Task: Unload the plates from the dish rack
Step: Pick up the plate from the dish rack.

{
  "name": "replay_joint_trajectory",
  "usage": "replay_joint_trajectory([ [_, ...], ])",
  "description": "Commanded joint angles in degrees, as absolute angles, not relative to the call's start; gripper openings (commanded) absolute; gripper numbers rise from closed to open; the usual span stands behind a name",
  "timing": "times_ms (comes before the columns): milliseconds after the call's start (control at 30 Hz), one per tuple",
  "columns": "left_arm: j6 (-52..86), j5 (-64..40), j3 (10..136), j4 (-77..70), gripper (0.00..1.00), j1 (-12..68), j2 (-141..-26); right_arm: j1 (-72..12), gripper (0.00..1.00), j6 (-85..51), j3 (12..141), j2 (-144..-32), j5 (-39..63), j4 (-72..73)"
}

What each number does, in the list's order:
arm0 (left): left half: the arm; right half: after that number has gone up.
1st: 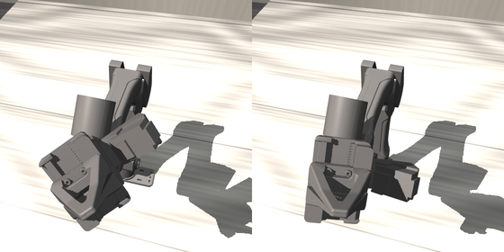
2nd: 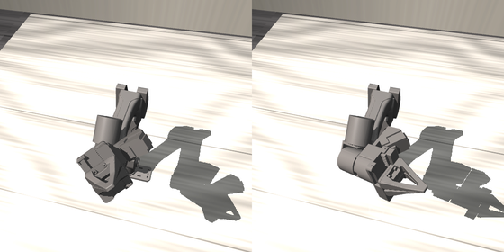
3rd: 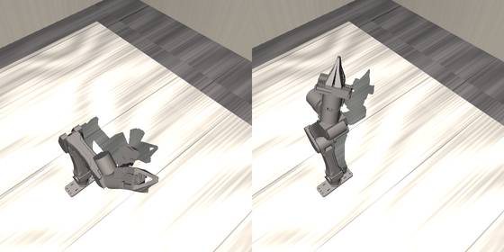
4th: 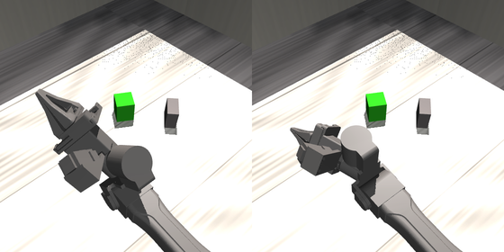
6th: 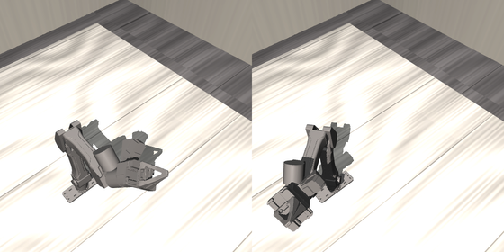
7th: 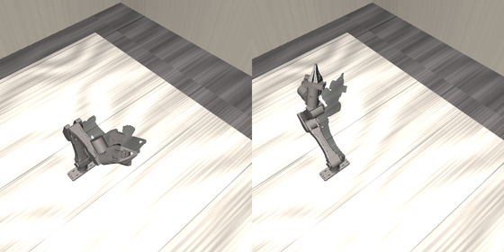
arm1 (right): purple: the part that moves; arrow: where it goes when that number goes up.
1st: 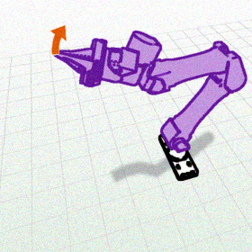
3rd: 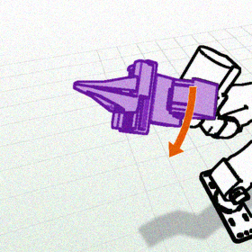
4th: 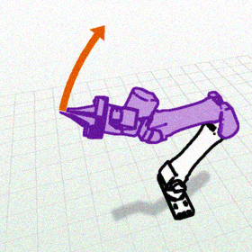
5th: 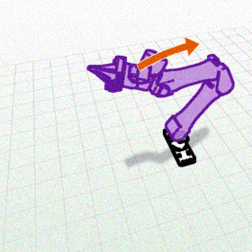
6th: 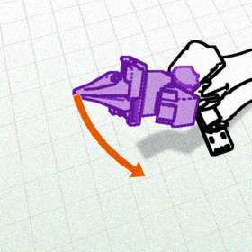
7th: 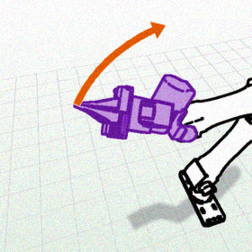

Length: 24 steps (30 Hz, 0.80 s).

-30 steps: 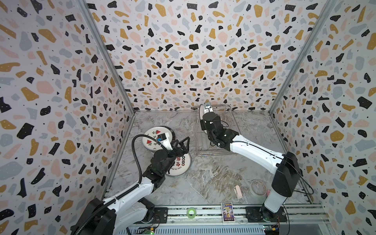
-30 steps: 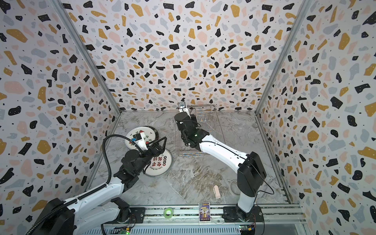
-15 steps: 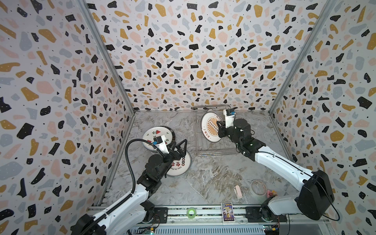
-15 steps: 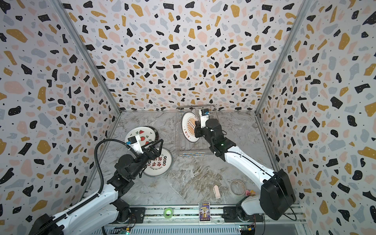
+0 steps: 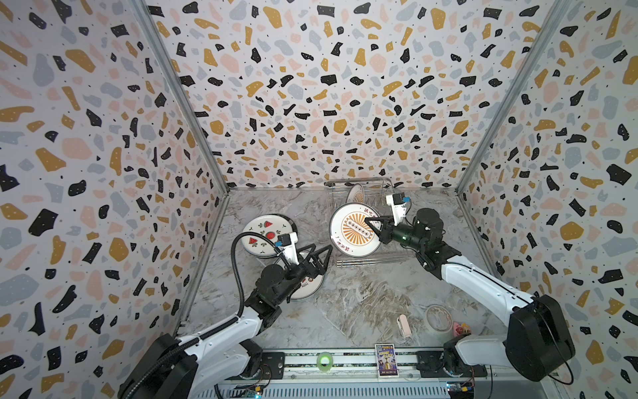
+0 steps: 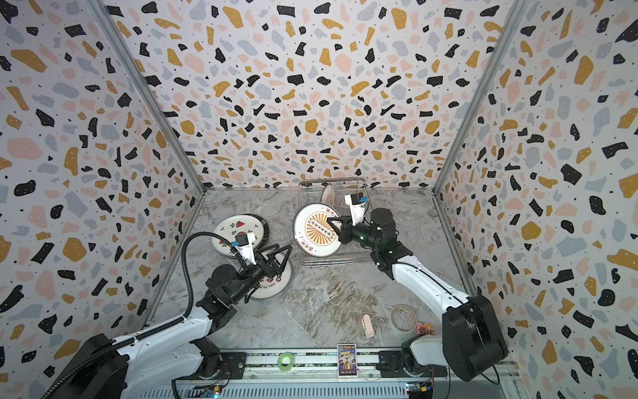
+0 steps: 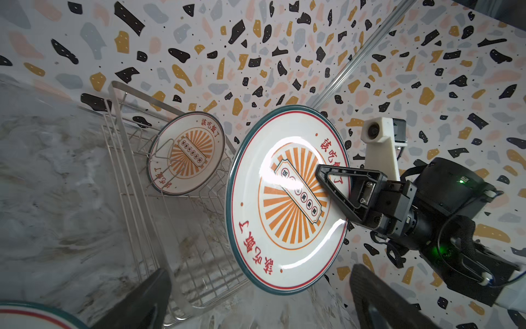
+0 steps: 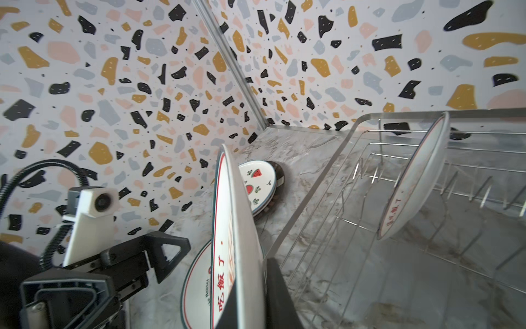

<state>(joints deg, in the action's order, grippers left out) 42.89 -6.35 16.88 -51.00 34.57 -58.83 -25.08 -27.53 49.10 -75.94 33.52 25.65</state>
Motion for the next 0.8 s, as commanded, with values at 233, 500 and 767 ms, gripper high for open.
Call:
replay_joint_trajectory([
  [233, 44.8, -8.1, 18.1, -60.5, 0.96, 35.8, -62.3, -24.7, 0.07, -33.7, 48.6, -74.7, 46.1, 37.2],
  [500, 45.6, -8.7, 19.6, -62.4, 0.67, 37.4, -65.3, -25.8, 0.07, -32.9, 48.8, -75.1, 45.2, 36.4],
  [767, 48.1, -10.3, 19.3, -66.2, 0.36, 37.4, -66.8, -26.9, 0.07, -31.8, 49.0, -75.0, 44.6, 35.6],
])
